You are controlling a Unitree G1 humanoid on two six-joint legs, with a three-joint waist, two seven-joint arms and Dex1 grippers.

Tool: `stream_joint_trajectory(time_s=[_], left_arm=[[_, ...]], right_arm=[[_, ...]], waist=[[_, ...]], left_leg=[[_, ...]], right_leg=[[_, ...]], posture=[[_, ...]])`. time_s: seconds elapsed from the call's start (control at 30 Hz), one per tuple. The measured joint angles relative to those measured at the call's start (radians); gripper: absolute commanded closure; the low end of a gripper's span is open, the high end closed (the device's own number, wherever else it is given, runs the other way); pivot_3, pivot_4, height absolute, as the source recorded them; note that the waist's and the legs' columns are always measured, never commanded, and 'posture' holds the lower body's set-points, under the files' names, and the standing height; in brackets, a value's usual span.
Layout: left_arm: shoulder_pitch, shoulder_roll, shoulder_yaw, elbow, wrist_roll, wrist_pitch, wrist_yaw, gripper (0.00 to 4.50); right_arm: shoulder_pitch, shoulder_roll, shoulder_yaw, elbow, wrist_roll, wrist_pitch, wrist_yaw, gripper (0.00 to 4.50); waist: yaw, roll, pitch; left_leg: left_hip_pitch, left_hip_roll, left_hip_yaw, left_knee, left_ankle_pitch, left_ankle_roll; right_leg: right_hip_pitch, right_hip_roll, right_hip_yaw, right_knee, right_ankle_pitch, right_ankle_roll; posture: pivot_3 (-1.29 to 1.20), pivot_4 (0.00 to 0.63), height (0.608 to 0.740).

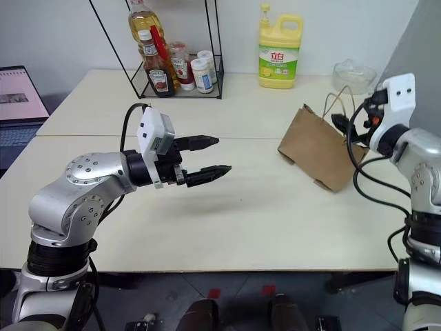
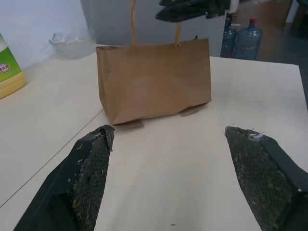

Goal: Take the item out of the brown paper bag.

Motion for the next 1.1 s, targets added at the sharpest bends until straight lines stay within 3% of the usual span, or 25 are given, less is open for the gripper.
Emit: stream_joint_trajectory(time_s=[0.03,0.13,0.43,0.5,0.73,0.93,1.1], left_arm=[[0.000,0.000,0.000,0.004,0.000,-0.002,0.000,0.57],[0.001,0.000,0.000,0.019,0.000,-0.011,0.000,0.54],[0.022,0.003,0.000,0.022,0.007,-0.043,-0.001,0.54],[0.028,0.008,0.000,0.022,0.009,-0.045,-0.002,0.54],[0.046,0.010,0.010,0.027,0.009,-0.045,0.001,0.54],[0.070,0.038,0.089,0.030,-0.047,0.009,0.003,0.54],[0.122,0.074,0.146,0.024,-0.090,0.050,0.003,0.54]], right_arm=[[-0.005,0.000,0.006,0.009,-0.003,-0.006,0.008,0.00],[-0.008,0.000,0.027,0.025,-0.004,-0.008,0.019,0.63],[-0.062,-0.004,0.049,0.024,-0.006,0.018,0.029,3.93],[-0.072,-0.008,0.062,0.028,-0.010,0.027,0.036,4.49],[-0.109,-0.042,0.099,0.072,-0.046,0.004,0.095,4.49],[-0.167,-0.098,0.193,0.186,-0.129,-0.171,0.246,4.49],[-0.293,-0.073,0.276,0.319,-0.204,-0.325,0.341,4.49]], waist=[[0.000,0.000,0.000],[0.000,0.000,0.000],[0.001,0.000,0.000],[0.001,0.000,0.000],[0.000,0.000,0.000],[-0.002,0.001,0.001],[-0.012,0.002,0.002]], left_leg=[[0.000,0.000,0.000,0.000,0.000,0.000],[-0.001,0.000,0.000,0.000,0.000,0.000],[-0.001,0.000,0.000,0.000,0.000,0.000],[-0.001,0.000,0.000,0.000,0.000,0.000],[-0.001,0.000,0.000,0.000,0.000,0.000],[-0.002,0.000,0.002,-0.001,0.000,0.000],[-0.002,0.000,0.003,-0.001,0.000,0.000]], right_leg=[[0.000,0.000,0.000,0.000,0.000,0.000],[0.000,0.000,0.000,-0.001,0.000,0.000],[-0.001,0.000,0.000,0.000,0.000,0.000],[-0.001,0.000,0.000,0.000,0.000,0.000],[-0.002,0.000,0.000,0.000,0.000,0.000],[-0.004,0.000,0.002,0.000,0.000,0.000],[-0.005,0.000,0.003,0.001,0.000,0.000]], posture=[[0.00,0.150,0.740],[0.00,0.150,0.740],[0.00,0.150,0.740],[0.00,0.150,0.740],[0.00,0.150,0.740],[0.00,0.150,0.740],[0.00,0.150,0.740]])
